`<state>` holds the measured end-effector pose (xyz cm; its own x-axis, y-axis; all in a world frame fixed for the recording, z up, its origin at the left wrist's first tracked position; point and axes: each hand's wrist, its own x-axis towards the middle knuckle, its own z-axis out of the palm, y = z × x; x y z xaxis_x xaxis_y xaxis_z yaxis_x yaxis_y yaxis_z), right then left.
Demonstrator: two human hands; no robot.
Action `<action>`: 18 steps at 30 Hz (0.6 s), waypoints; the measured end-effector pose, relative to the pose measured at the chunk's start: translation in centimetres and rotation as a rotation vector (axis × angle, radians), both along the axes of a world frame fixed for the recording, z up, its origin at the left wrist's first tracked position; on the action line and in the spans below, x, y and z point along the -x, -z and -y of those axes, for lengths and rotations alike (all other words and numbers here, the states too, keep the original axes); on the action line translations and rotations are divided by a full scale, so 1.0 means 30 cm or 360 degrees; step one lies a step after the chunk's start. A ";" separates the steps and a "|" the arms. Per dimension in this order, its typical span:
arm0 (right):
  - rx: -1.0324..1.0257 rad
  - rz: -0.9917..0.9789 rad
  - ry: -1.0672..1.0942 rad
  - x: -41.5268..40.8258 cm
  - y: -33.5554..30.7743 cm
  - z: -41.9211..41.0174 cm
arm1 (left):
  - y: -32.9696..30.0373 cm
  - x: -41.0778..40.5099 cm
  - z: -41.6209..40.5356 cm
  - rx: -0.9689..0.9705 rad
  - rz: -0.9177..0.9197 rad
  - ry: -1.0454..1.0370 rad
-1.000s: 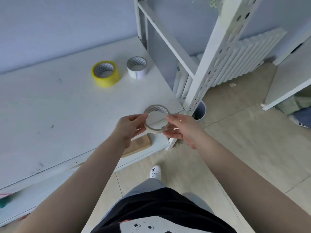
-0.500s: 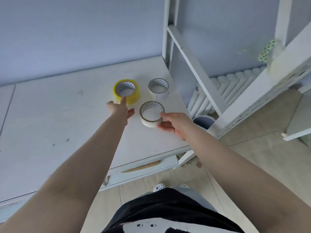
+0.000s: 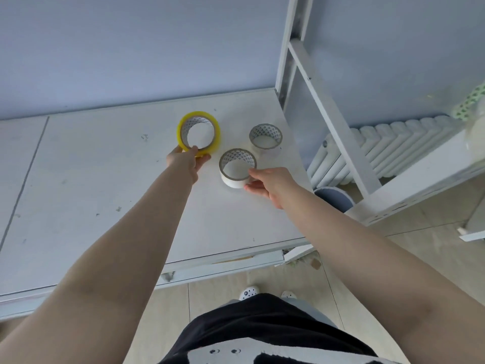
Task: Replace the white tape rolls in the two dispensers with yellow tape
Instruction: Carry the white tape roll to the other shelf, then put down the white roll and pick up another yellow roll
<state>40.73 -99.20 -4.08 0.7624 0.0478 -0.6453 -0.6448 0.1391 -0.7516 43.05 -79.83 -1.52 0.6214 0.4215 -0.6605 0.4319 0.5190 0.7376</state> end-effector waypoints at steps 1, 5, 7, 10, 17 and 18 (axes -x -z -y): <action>0.0004 0.0003 0.0004 -0.012 -0.002 -0.020 | -0.004 0.010 -0.024 0.0008 0.0028 -0.0048; -0.0011 -0.0021 0.0063 -0.058 -0.003 -0.098 | -0.023 0.065 -0.106 0.0044 0.0114 -0.0184; -0.0020 -0.0047 0.0087 -0.079 -0.005 -0.130 | -0.025 0.102 -0.128 0.0050 0.0134 -0.0227; -0.0083 -0.0051 0.0165 -0.105 -0.012 -0.170 | -0.029 0.158 -0.138 0.0073 0.0181 -0.0246; -0.0171 0.0005 0.0198 -0.114 -0.028 -0.199 | -0.018 0.244 -0.107 0.0122 0.0240 -0.0141; -0.0179 0.0010 0.0190 -0.110 -0.023 -0.199 | -0.017 0.251 -0.098 0.0113 0.0242 -0.0118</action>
